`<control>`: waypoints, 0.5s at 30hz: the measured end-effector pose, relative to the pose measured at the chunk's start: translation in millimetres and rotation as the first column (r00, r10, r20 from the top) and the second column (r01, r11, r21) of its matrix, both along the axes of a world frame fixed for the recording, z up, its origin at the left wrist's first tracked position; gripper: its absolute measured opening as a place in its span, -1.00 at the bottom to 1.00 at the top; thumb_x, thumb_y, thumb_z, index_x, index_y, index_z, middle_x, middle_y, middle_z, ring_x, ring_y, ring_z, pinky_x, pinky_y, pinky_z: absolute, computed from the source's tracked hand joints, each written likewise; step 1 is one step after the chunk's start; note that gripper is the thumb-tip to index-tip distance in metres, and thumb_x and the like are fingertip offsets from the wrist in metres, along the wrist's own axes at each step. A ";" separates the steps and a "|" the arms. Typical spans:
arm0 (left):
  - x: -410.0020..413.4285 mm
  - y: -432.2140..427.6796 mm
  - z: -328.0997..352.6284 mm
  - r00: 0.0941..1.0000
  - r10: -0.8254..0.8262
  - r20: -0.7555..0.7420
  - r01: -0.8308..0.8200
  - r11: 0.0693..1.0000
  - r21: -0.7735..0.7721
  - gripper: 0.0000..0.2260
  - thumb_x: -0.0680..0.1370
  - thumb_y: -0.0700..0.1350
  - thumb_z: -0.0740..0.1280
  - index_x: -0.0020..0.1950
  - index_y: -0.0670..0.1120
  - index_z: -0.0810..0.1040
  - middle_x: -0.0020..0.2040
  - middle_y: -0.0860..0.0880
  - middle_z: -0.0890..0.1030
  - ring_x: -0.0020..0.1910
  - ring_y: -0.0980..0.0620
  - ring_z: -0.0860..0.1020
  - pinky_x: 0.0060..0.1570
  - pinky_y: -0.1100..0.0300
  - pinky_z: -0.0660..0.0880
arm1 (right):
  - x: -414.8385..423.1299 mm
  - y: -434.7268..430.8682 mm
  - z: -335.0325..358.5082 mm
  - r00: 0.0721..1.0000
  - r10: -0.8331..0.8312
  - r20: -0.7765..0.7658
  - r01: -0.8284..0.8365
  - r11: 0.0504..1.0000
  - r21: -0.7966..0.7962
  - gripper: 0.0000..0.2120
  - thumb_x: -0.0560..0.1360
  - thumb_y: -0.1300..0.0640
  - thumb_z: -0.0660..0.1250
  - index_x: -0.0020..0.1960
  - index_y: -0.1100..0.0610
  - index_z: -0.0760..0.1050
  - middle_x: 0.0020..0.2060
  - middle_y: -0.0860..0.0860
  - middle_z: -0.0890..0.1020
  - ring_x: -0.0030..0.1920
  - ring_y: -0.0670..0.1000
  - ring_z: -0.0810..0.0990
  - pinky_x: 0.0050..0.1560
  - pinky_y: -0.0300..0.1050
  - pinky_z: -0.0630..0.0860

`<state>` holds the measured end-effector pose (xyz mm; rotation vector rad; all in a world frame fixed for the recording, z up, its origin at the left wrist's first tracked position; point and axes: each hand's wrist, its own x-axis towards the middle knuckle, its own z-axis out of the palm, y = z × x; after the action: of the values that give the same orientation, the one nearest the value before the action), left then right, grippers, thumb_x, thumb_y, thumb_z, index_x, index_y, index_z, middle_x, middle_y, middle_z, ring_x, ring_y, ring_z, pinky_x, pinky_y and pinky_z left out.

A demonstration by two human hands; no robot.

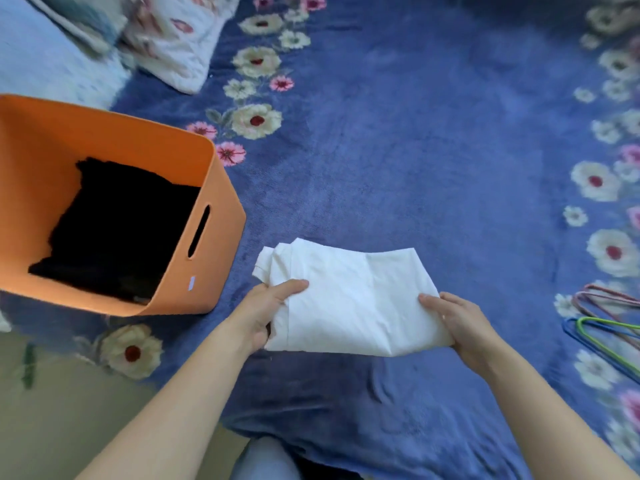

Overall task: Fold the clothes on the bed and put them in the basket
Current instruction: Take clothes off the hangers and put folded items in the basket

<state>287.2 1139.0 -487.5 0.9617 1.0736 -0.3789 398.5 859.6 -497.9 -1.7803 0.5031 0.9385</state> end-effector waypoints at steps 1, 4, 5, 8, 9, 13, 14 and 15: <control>-5.4 -2.3 13.7 1.000 -0.004 0.029 0.005 1.000 -0.007 -0.52 0.41 -0.13 0.53 0.28 -0.20 0.51 0.05 -0.18 0.68 0.02 -0.16 0.67 0.02 -0.10 0.60 | 0.8 -0.9 13.0 1.000 0.025 0.013 -0.025 1.000 0.005 -0.61 0.40 -0.01 0.47 -0.02 0.31 0.55 -0.07 0.12 0.68 -0.14 0.10 0.60 -0.11 0.03 0.47; -33.1 11.1 83.4 0.989 0.030 0.146 -0.034 0.999 0.027 -0.64 0.46 -0.22 0.46 0.24 -0.18 0.55 0.08 -0.15 0.68 0.07 -0.13 0.66 0.12 -0.06 0.56 | 2.6 19.4 78.3 0.989 0.119 0.088 -0.123 0.991 0.052 -0.78 0.49 0.06 0.42 0.02 0.20 0.62 -0.04 0.11 0.71 -0.16 0.09 0.64 -0.16 -0.03 0.52; -40.0 17.7 102.4 0.981 0.044 0.188 -0.052 0.998 0.041 -0.66 0.48 -0.23 0.44 0.25 -0.16 0.56 0.10 -0.13 0.68 0.08 -0.12 0.65 0.12 -0.03 0.55 | 2.5 29.9 97.9 0.982 0.153 0.112 -0.162 0.984 0.073 -0.80 0.50 0.06 0.41 0.02 0.18 0.63 -0.05 0.10 0.71 -0.16 0.07 0.65 -0.18 -0.04 0.53; -61.3 52.2 152.6 0.958 0.125 0.259 -0.144 0.988 0.056 -0.66 0.50 -0.20 0.41 0.27 -0.14 0.56 0.13 -0.13 0.67 0.11 -0.11 0.64 0.09 -0.01 0.56 | 2.6 82.0 152.5 0.942 0.252 0.220 -0.278 0.956 0.095 -0.83 0.50 0.06 0.41 0.02 0.12 0.65 -0.05 0.05 0.72 -0.16 0.02 0.66 -0.15 -0.06 0.53; -66.2 64.5 164.5 0.950 0.163 0.266 -0.186 0.980 0.064 -0.70 0.51 -0.19 0.39 0.25 -0.14 0.57 0.12 -0.13 0.67 0.08 -0.11 0.65 0.04 0.01 0.57 | 2.4 101.2 166.2 0.925 0.282 0.256 -0.312 0.946 0.086 -0.85 0.51 0.06 0.41 0.02 0.10 0.65 -0.06 0.03 0.72 -0.17 0.01 0.66 -0.13 -0.07 0.53; -78.0 121.2 199.0 0.887 0.352 0.299 -0.384 0.922 0.051 -0.77 0.53 -0.09 0.36 0.18 -0.08 0.60 0.07 -0.12 0.69 0.05 -0.14 0.65 0.09 -0.11 0.55 | 7.7 190.1 211.2 0.847 0.359 0.392 -0.411 0.910 0.055 -0.89 0.47 0.11 0.42 -0.02 0.06 0.65 -0.07 0.03 0.71 -0.13 0.05 0.65 -0.06 -0.05 0.52; -80.6 138.2 202.9 0.867 0.392 0.308 -0.425 0.904 0.046 -0.78 0.53 -0.08 0.36 0.16 -0.06 0.61 0.04 -0.11 0.70 0.04 -0.14 0.65 0.11 -0.12 0.54 | 9.3 214.7 217.8 0.829 0.373 0.416 -0.432 0.900 0.055 -0.88 0.46 0.14 0.42 -0.01 0.07 0.64 -0.09 0.04 0.71 -0.15 0.04 0.64 -0.09 -0.09 0.52; -83.3 154.6 204.2 0.848 0.428 0.312 -0.460 0.887 0.033 -0.81 0.54 -0.09 0.35 0.13 -0.05 0.61 0.01 -0.10 0.71 0.00 -0.12 0.67 0.10 -0.10 0.55 | 10.2 237.8 223.1 0.813 0.390 0.433 -0.453 0.890 0.050 -0.87 0.45 0.18 0.42 0.00 0.08 0.63 -0.13 0.03 0.70 -0.20 0.01 0.63 -0.17 -0.17 0.52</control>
<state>203.8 1293.5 -283.3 0.7992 1.0079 0.2068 408.6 1097.4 -274.8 -1.9170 -0.2475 0.8309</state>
